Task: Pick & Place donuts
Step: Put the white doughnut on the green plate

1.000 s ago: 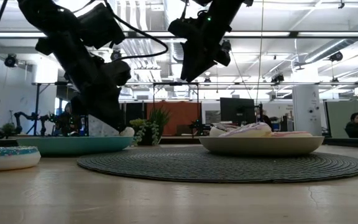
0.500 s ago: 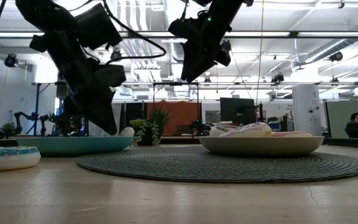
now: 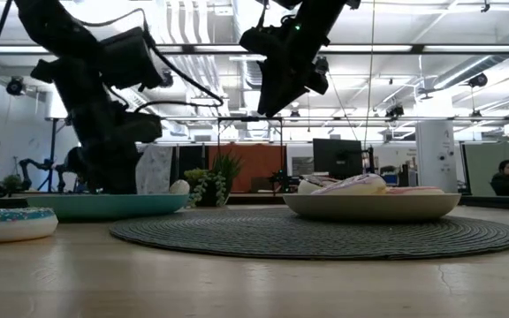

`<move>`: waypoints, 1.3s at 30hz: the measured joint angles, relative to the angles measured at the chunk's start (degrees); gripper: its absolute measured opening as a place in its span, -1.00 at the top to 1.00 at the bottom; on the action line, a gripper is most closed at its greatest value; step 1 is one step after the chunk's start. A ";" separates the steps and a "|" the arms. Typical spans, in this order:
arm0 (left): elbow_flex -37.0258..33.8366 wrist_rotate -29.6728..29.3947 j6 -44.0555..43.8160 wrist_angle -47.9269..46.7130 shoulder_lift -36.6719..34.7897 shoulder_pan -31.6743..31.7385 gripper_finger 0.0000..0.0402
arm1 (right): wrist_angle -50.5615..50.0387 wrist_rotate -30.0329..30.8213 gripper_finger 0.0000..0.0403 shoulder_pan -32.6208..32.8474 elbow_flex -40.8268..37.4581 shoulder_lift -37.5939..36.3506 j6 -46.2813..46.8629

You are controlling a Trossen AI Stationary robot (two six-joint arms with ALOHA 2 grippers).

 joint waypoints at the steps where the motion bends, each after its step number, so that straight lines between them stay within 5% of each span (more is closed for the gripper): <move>1: -0.26 -1.39 -0.34 0.15 -0.01 0.30 1.00 | 0.00 0.00 0.53 0.00 0.00 0.00 0.00; 14: -0.21 -16.55 -4.43 0.19 -3.52 1.04 1.00 | -1.20 -0.02 0.56 0.02 -0.11 0.00 1.46; 22: -0.53 -12.29 -2.95 1.07 -3.41 2.59 1.00 | -1.34 -0.07 0.54 0.02 -0.33 0.00 1.51; 39: -2.68 -15.69 -0.63 -1.74 -6.66 7.51 1.00 | -0.95 -0.48 0.55 0.15 -0.52 0.00 3.02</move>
